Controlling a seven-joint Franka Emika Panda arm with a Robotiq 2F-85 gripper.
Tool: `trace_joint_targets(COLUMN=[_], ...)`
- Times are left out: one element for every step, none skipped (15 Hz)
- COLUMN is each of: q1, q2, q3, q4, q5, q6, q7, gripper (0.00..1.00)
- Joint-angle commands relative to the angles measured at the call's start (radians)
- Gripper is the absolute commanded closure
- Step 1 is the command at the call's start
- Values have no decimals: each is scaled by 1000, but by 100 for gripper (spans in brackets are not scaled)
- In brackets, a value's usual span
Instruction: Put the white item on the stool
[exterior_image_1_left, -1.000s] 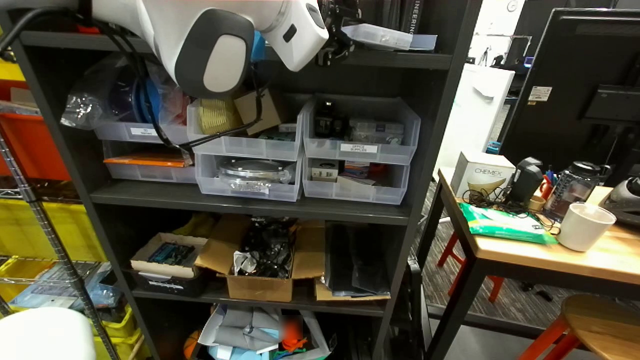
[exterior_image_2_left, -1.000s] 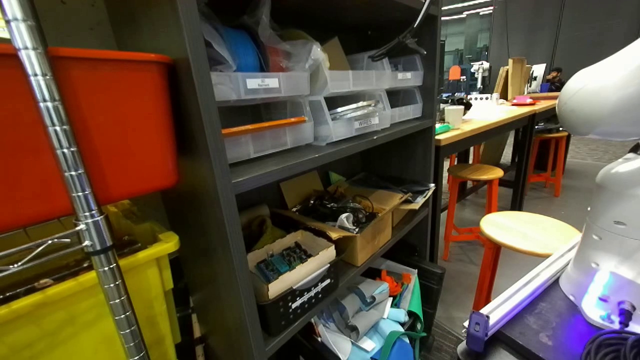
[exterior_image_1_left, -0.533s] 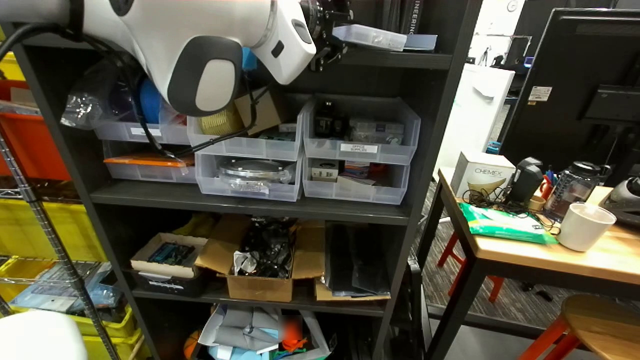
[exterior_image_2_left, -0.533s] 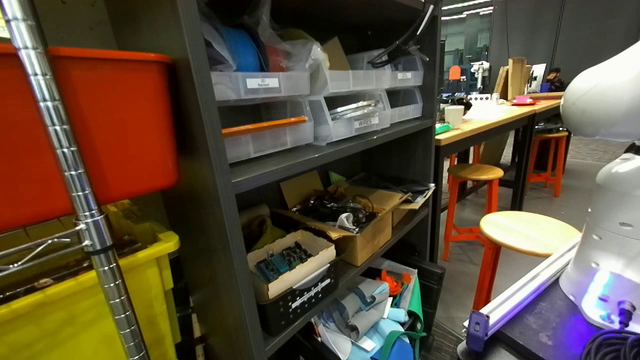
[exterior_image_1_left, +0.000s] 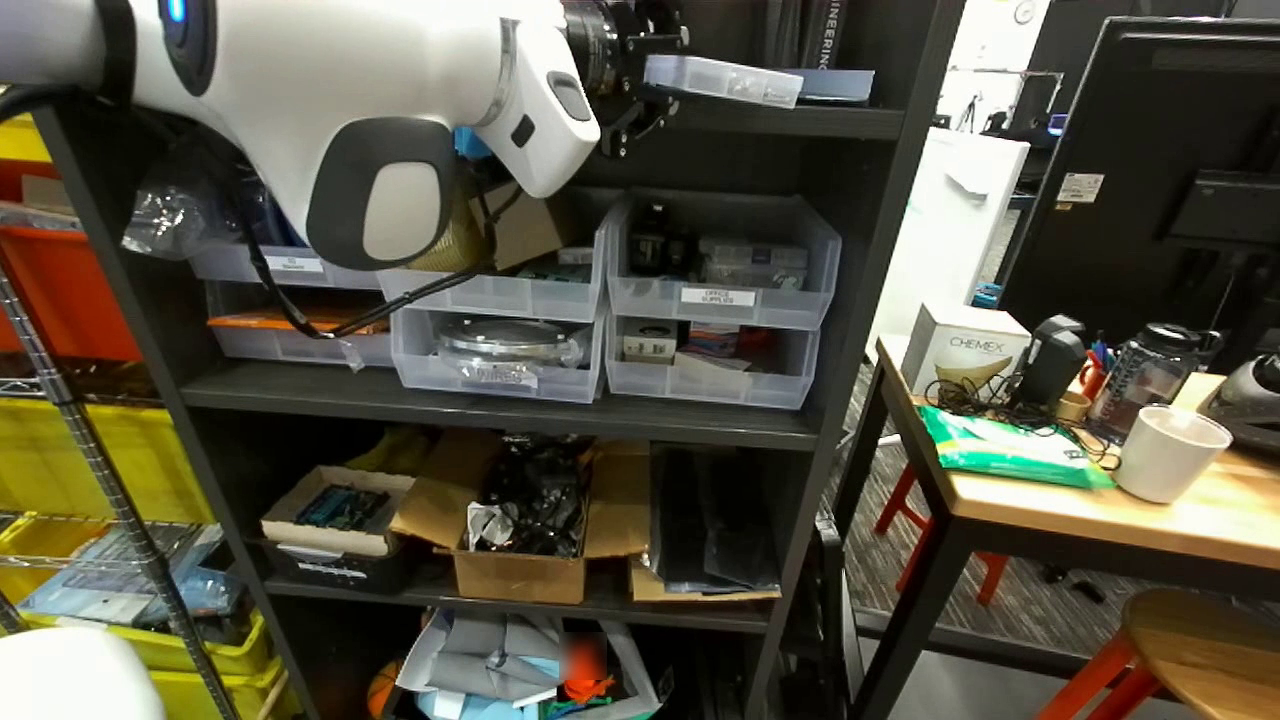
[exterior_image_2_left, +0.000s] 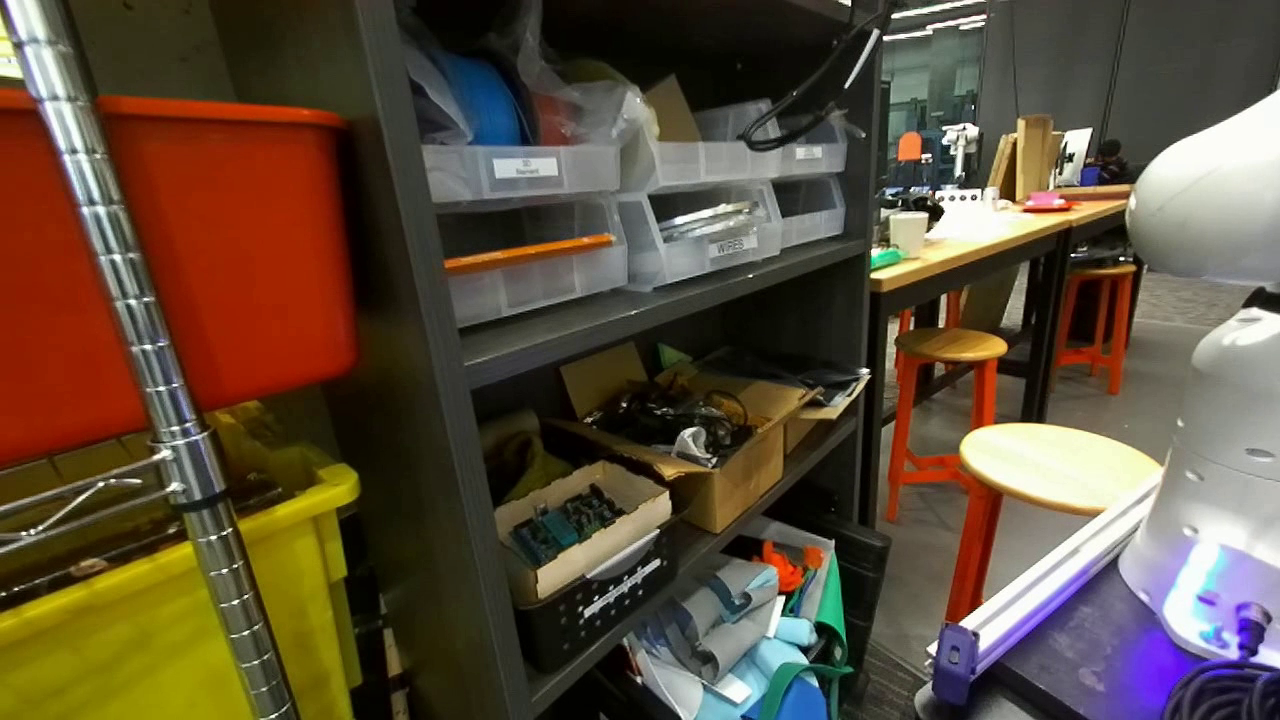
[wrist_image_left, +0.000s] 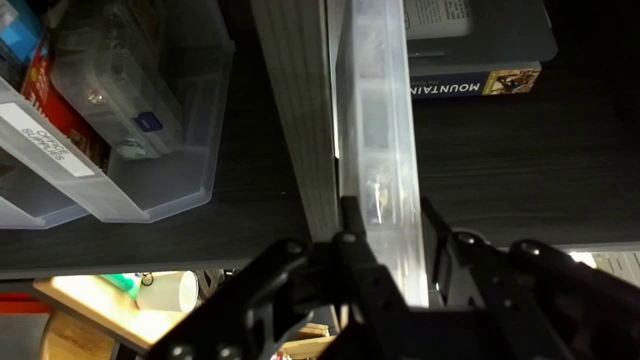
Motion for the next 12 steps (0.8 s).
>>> trace_joint_targets(q1=[-19,-21,-22,-24,-23,-25,-27,-35,-48,-62,-79,-94], q2=[-91,-104,-119,-134,-148,-162,-176,-190,-203,-217,-224,-234], q3=[27,32,38,44,49,55,62,72,85,98,110,119], q4=[-46,-56,-68,-79,-91,-102,-114,-127,-136,-148,-155,-164], q5=[7,4,3,2,1,0,0,3,5,9,10,13], q6=[-1,-1,-1,-2,-2,-3,-3,-4,-4,-5,-5,-5], q7=[65,78,87,97,107,118,127,138,152,166,183,199], gripper=[93,93,93,93,93,93,93,93,93,93,93,93])
